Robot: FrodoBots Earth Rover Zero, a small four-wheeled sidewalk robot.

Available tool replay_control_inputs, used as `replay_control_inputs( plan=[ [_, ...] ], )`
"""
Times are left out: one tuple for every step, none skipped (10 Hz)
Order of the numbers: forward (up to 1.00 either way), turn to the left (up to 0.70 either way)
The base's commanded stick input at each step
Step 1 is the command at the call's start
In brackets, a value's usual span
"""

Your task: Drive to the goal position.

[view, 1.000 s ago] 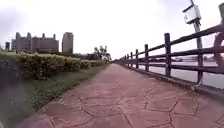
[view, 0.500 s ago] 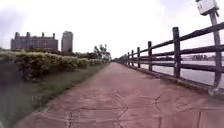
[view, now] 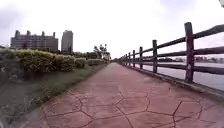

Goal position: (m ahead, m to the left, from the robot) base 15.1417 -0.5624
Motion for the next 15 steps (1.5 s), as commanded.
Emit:
replay_control_inputs(
  plan=[
    [1.00, 0.00],
    [1.00, 0.00],
    [1.00, 0.00],
    [1.00, 0.00],
    [1.00, 0.00],
    [1.00, 0.00],
    [1.00, 0.00],
    [1.00, 0.00],
    [1.00, 0.00],
    [1.00, -0.17],
    [1.00, -0.36],
    [1.00, -0.07],
    [1.00, 0.00],
    [1.00, 0.00],
    [1.00, 0.00]
  ],
)
